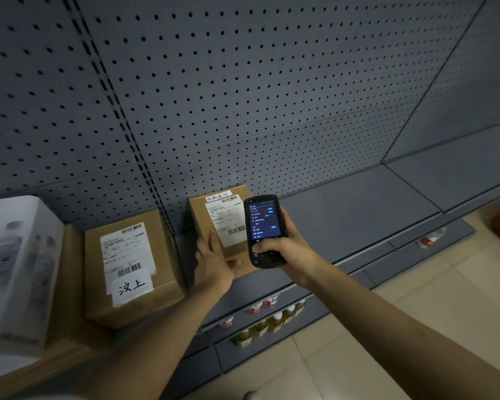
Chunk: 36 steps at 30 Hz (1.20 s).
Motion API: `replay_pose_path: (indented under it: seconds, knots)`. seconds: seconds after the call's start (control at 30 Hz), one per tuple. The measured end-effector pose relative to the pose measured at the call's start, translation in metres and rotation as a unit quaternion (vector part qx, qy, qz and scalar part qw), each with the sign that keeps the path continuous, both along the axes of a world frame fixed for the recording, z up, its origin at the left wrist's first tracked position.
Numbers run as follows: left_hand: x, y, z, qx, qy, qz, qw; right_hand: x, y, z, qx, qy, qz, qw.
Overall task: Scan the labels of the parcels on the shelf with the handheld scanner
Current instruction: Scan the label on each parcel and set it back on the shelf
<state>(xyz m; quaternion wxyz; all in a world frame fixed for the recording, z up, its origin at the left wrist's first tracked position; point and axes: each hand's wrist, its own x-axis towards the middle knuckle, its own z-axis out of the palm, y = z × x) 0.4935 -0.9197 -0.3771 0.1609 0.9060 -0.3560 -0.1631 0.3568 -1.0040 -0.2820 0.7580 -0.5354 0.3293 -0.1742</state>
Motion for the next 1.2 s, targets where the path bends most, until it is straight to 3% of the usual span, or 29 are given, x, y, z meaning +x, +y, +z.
replay_pose_path:
  seconds: [0.27,0.5,0.67,0.9,1.03,1.2]
  knots:
    - [0.015,0.009,0.003,0.008,-0.037,-0.016,0.999,0.01,0.002,-0.004,0.007,0.003,0.0,1.0]
    - [0.037,0.039,0.018,-0.011,-0.085,-0.088,0.992,0.04,0.019,-0.001,0.003,-0.009,0.02,1.0]
    - [0.062,0.08,0.028,-0.035,-0.133,-0.058,0.989,0.071,0.046,-0.002,0.026,-0.005,0.05,0.998]
    - [0.103,0.152,0.031,0.063,-0.087,0.026,0.994,0.117,0.087,-0.015,0.095,0.038,0.097,0.99]
    - [0.113,0.179,0.029,0.137,-0.06,0.003,0.989,0.137,0.105,-0.023,0.08,0.055,0.115,0.989]
    - [0.118,0.18,0.025,0.155,-0.066,-0.005,0.986,0.148,0.118,-0.032,0.069,0.078,0.112,0.988]
